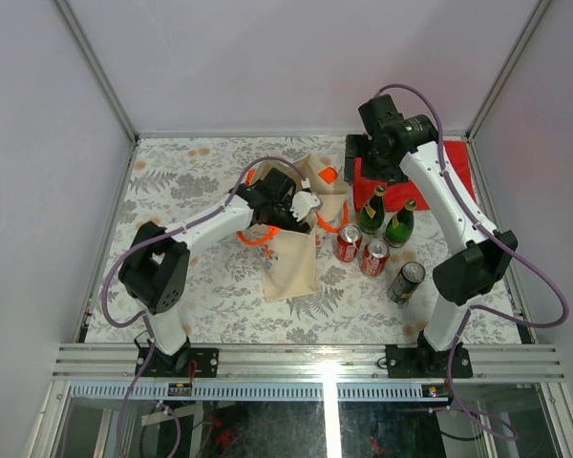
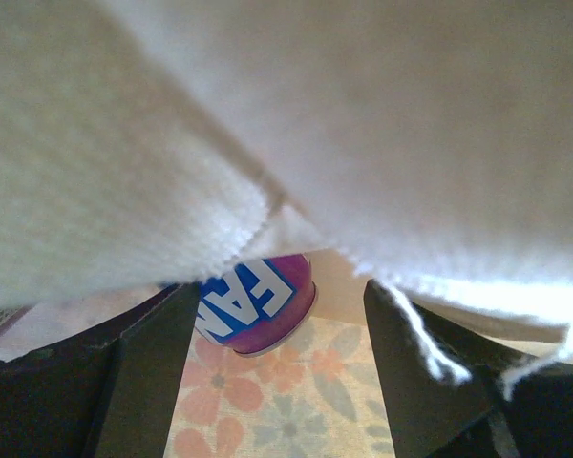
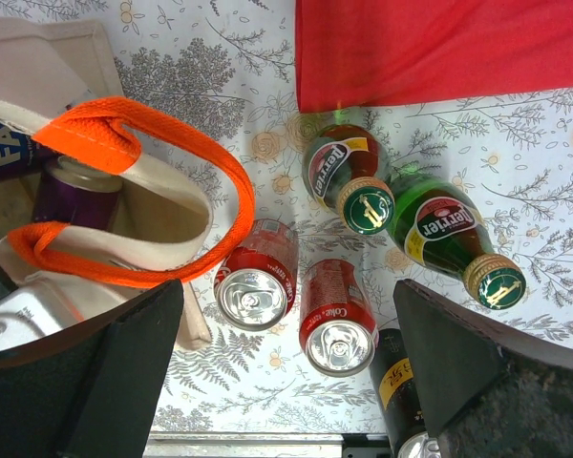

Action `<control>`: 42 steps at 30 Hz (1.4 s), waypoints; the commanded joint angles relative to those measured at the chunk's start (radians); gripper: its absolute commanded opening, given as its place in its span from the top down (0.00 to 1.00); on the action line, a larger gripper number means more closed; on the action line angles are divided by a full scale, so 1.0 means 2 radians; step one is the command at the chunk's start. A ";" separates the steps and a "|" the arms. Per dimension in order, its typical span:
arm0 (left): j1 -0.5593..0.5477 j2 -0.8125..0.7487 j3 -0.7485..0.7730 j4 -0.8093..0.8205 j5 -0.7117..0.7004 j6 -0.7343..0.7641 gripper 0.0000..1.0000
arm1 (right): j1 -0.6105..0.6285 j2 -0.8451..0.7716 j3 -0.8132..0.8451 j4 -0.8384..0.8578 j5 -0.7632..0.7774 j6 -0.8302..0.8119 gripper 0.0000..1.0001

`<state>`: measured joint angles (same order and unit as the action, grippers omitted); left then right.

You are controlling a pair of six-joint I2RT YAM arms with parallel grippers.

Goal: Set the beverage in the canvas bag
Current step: Adjust the drink in the canvas bag.

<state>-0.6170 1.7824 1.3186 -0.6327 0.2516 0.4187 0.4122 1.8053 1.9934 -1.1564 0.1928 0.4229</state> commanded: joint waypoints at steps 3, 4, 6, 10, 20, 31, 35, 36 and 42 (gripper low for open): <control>-0.003 0.059 0.012 -0.084 0.030 -0.032 0.32 | -0.002 -0.021 0.013 -0.001 0.009 -0.003 0.01; -0.003 0.065 0.012 -0.084 0.029 -0.034 0.32 | -0.002 -0.020 0.015 -0.002 0.009 -0.004 0.01; -0.003 0.071 0.009 -0.082 0.027 -0.039 0.33 | -0.003 -0.016 0.020 -0.005 0.010 -0.006 0.01; -0.003 0.075 -0.002 -0.074 0.007 -0.045 0.33 | -0.004 -0.013 0.022 -0.008 0.010 -0.006 0.01; -0.004 0.033 -0.036 -0.065 -0.034 -0.072 0.26 | -0.004 -0.017 0.009 0.001 0.002 -0.002 0.01; -0.007 0.073 -0.033 -0.054 -0.061 -0.078 0.24 | -0.004 -0.022 -0.001 0.008 -0.005 -0.002 0.01; -0.010 0.080 -0.037 -0.047 -0.065 -0.080 0.28 | -0.004 -0.034 -0.013 0.012 0.001 0.000 0.01; -0.010 0.080 -0.039 -0.045 -0.064 -0.081 0.30 | -0.004 -0.038 -0.017 0.012 0.001 0.001 0.01; -0.010 0.083 -0.032 -0.044 -0.061 -0.082 0.64 | -0.004 -0.048 -0.029 0.015 0.006 0.002 0.01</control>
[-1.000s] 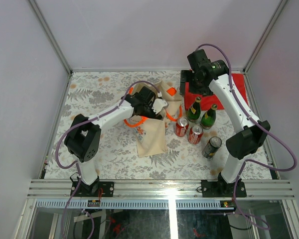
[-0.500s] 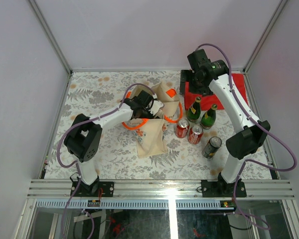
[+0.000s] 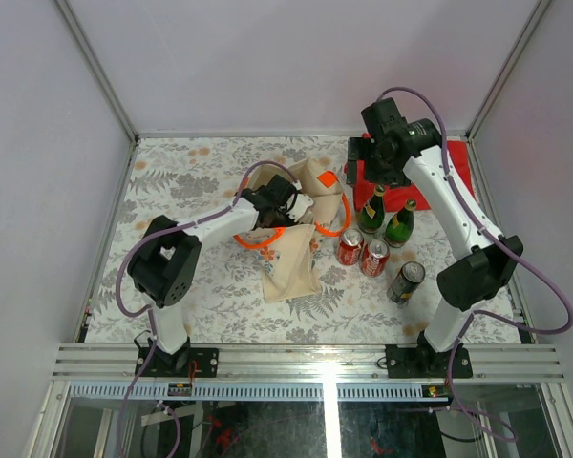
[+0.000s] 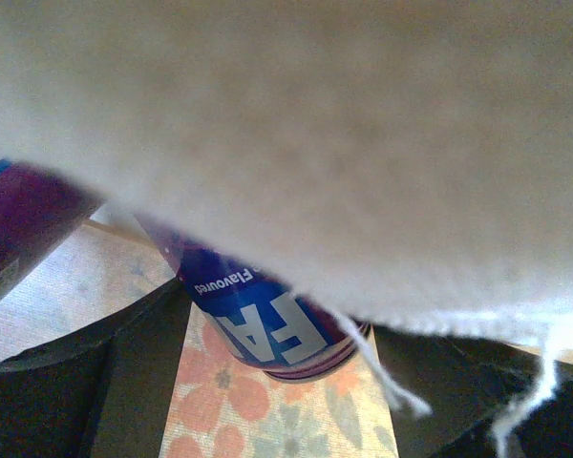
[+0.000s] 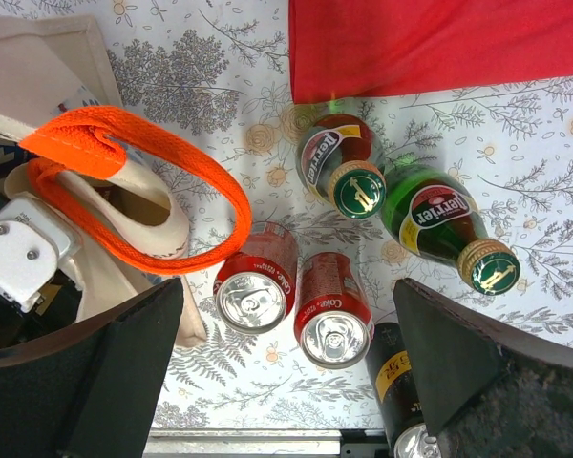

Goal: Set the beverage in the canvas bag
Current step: Adjust the drink in the canvas bag.

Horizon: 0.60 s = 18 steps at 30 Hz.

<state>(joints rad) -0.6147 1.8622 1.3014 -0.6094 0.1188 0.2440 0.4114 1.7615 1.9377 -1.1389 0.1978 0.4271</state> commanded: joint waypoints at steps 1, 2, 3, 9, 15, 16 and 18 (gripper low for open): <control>-0.011 0.044 -0.020 -0.057 0.006 0.004 0.73 | -0.003 -0.027 -0.002 0.007 0.004 0.001 0.01; -0.012 0.045 -0.016 -0.059 0.007 0.003 0.81 | -0.004 -0.027 -0.004 0.007 0.005 0.000 0.01; -0.011 0.044 -0.014 -0.061 0.008 0.002 0.90 | -0.004 -0.027 -0.004 0.008 0.005 0.000 0.01; -0.011 0.010 0.008 -0.078 0.009 0.005 1.00 | -0.003 -0.030 -0.008 0.009 0.003 0.000 0.01; -0.009 -0.037 0.060 -0.095 0.002 0.018 1.00 | -0.003 -0.034 -0.016 0.014 0.001 -0.001 0.01; -0.008 -0.043 0.070 -0.098 0.002 0.018 1.00 | -0.003 -0.033 -0.016 0.015 0.000 -0.001 0.01; -0.004 -0.053 0.089 -0.100 0.000 0.019 1.00 | -0.003 -0.033 -0.017 0.016 -0.001 0.000 0.01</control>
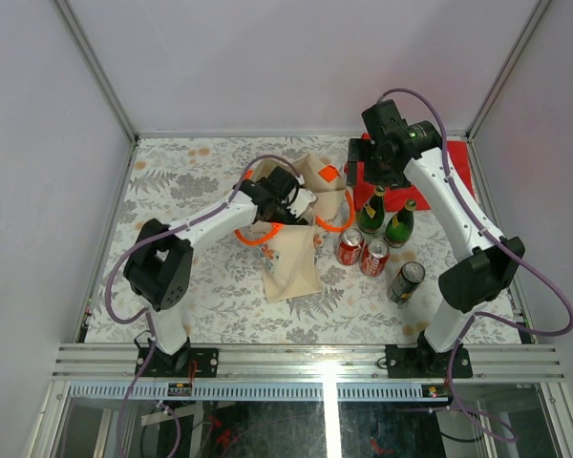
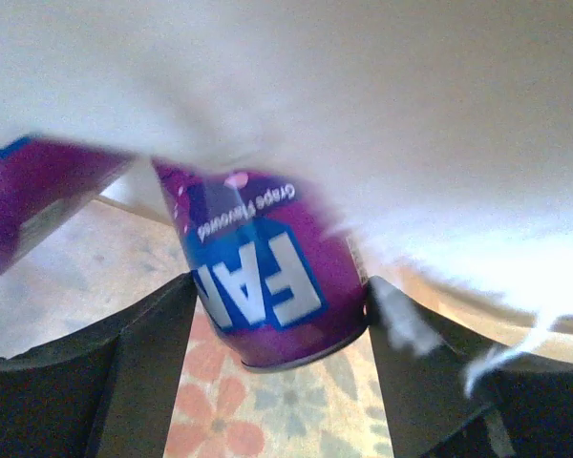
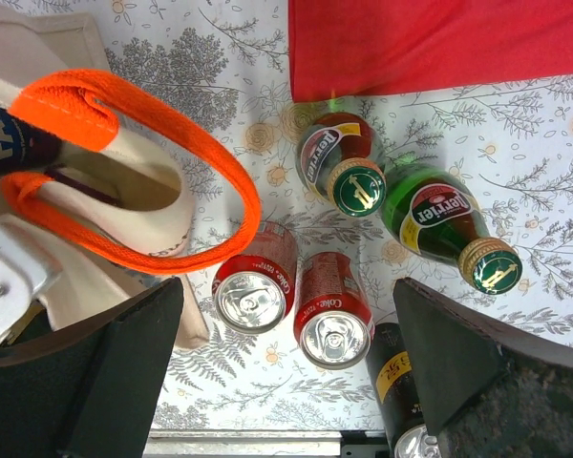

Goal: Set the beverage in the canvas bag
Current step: Adjust the drink in the canvas bag.

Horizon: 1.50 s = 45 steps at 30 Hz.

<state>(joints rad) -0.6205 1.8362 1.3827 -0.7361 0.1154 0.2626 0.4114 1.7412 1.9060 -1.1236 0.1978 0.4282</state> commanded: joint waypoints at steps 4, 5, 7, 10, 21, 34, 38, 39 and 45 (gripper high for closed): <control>0.001 -0.055 0.075 -0.042 0.001 0.009 1.00 | -0.003 -0.022 -0.003 0.012 -0.007 0.000 0.01; 0.001 -0.057 0.080 -0.045 -0.001 0.008 1.00 | -0.003 -0.022 -0.005 0.014 -0.008 0.000 0.01; 0.001 -0.061 0.085 -0.050 -0.001 0.007 1.00 | -0.004 -0.022 -0.008 0.016 -0.010 0.002 0.01; 0.003 -0.072 0.084 -0.050 -0.007 0.006 1.00 | -0.003 -0.022 -0.012 0.021 -0.013 0.004 0.01; 0.010 -0.092 0.089 -0.052 -0.013 0.003 1.00 | -0.004 -0.022 -0.015 0.026 -0.016 0.008 0.01; 0.013 -0.146 0.097 -0.053 0.082 0.030 1.00 | -0.002 0.006 0.046 0.010 -0.033 -0.010 0.01; 0.012 -0.152 0.122 -0.087 0.172 0.055 1.00 | 0.000 0.037 0.128 -0.005 -0.051 -0.030 0.01; 0.013 -0.149 0.130 -0.099 0.199 0.063 1.00 | 0.000 0.048 0.149 -0.014 -0.057 -0.034 0.01; 0.024 -0.127 0.165 -0.137 0.217 0.067 1.00 | 0.025 0.096 0.218 -0.029 -0.094 -0.066 0.02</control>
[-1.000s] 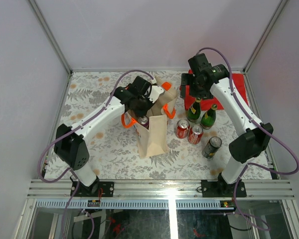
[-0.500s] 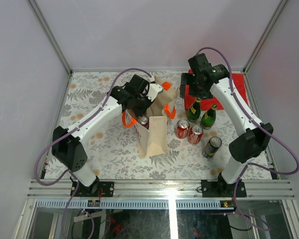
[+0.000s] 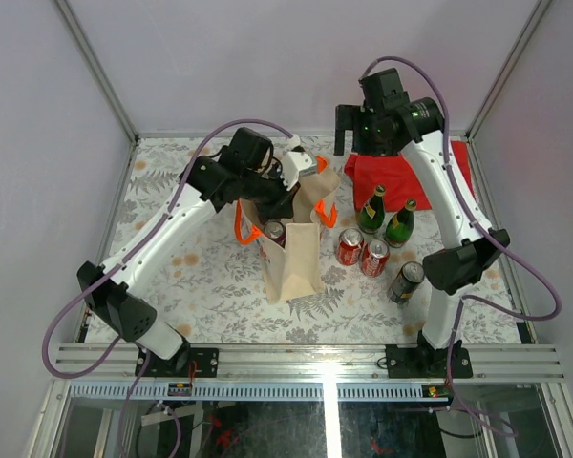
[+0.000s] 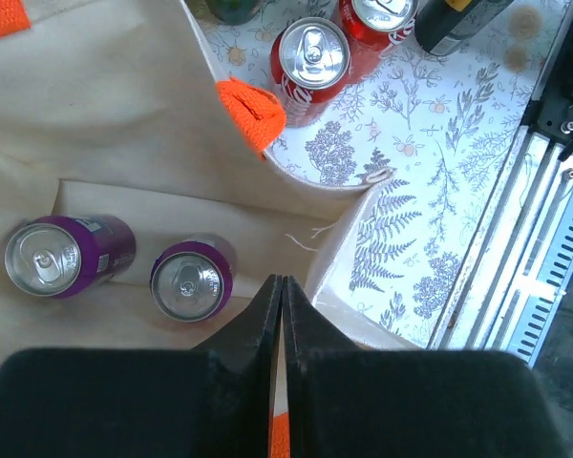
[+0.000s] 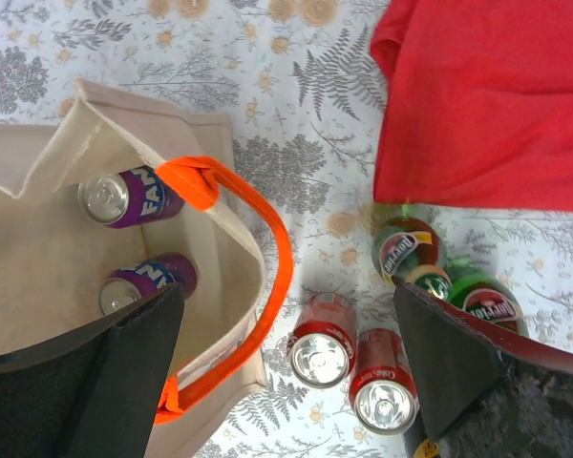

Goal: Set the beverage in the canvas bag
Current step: Adjust the drink in the canvas bag, then adjust the canvas bag at the center of the board.

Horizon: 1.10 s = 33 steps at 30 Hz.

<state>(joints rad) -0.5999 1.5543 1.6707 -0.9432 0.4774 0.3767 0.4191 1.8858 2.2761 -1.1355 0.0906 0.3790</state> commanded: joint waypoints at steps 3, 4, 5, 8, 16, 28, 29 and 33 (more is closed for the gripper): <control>0.063 0.004 0.006 0.008 0.042 -0.062 1.00 | 0.033 0.035 0.036 -0.021 -0.055 -0.043 0.05; 0.082 0.001 0.003 0.017 0.046 -0.082 1.00 | 0.037 0.037 0.038 -0.020 -0.059 -0.040 0.07; 0.101 -0.003 -0.002 0.025 0.046 -0.099 1.00 | 0.041 0.039 0.040 -0.020 -0.062 -0.040 0.08; 0.139 -0.020 -0.024 0.044 0.029 -0.121 1.00 | 0.066 0.049 0.048 -0.023 -0.058 -0.059 0.12; 0.172 -0.048 -0.072 0.098 -0.014 -0.157 1.00 | 0.128 0.066 0.032 -0.042 -0.067 -0.102 0.24; 0.222 -0.029 -0.075 0.126 -0.013 -0.181 0.98 | 0.162 -0.008 -0.152 -0.085 -0.113 -0.108 0.56; 0.225 -0.028 -0.075 0.127 -0.014 -0.182 0.98 | 0.164 -0.019 -0.169 -0.082 -0.112 -0.104 0.57; 0.228 -0.026 -0.075 0.130 -0.013 -0.183 0.98 | 0.167 -0.042 -0.202 -0.086 -0.108 -0.095 0.60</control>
<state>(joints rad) -0.1593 1.4956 1.5230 -0.7456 0.4633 0.0296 0.7326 1.9003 1.9057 -1.2430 -0.0917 0.1879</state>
